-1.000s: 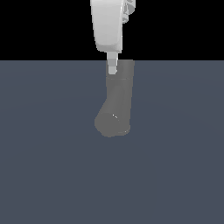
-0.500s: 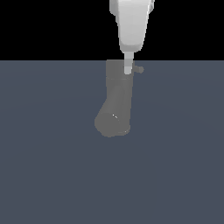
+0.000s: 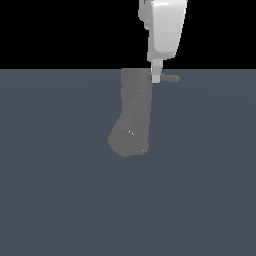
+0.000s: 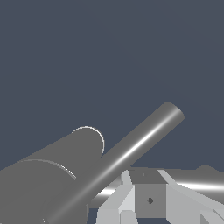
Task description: Turn on the faucet by rotating a designated handle.
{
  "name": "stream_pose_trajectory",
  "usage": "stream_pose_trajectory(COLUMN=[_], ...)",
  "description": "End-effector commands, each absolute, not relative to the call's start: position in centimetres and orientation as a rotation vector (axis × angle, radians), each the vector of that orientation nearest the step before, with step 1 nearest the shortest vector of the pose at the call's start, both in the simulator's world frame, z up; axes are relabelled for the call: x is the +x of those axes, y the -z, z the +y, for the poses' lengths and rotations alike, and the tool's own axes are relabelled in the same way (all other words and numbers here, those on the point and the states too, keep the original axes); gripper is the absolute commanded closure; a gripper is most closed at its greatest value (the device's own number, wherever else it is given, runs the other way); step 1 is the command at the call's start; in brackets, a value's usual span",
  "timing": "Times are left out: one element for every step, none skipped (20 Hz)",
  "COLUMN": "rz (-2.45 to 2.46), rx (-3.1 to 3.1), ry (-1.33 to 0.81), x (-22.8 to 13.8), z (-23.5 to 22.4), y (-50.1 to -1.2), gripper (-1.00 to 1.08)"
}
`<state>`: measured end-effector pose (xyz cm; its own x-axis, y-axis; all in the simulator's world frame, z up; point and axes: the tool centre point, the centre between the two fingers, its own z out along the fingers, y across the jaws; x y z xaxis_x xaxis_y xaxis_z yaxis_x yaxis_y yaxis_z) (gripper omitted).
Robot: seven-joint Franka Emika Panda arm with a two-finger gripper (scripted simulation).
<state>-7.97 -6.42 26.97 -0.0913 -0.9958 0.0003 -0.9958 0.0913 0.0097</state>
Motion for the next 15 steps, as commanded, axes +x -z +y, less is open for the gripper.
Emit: stream_pose_trajectory(rz=[-2.357, -2.359, -2.361, -2.363, -2.365, -2.367, -2.369, -2.371, -2.372, -2.374, -2.376, -2.378, -2.38, -2.382, -2.382], rx=[2.076, 2.074, 2.072, 2.07, 2.067, 2.065, 2.063, 2.061, 2.059, 2.057, 2.055, 2.053, 2.051, 2.049, 2.049], ry=[0.0, 0.0, 0.0, 0.0, 0.0, 0.0, 0.0, 0.0, 0.0, 0.0, 0.0, 0.0, 0.0, 0.0, 0.0], x=[-7.1, -6.9, -6.7, -6.4, -6.2, -6.0, -5.7, -5.5, -5.3, -5.1, -4.8, -4.6, -4.4, -4.2, -4.2], z=[-9.1, -9.5, -9.9, -10.3, -10.7, -11.1, -11.5, -11.9, -12.2, -12.6, -13.0, -13.4, -13.8, -14.1, -14.1], y=[-27.0, -27.0, -27.0, -27.0, -27.0, -27.0, -27.0, -27.0, -27.0, -27.0, -27.0, -27.0, -27.0, -27.0, -27.0], gripper=[1.08, 1.08, 1.08, 1.08, 1.08, 1.08, 1.08, 1.08, 1.08, 1.08, 1.08, 1.08, 1.08, 1.08, 1.08])
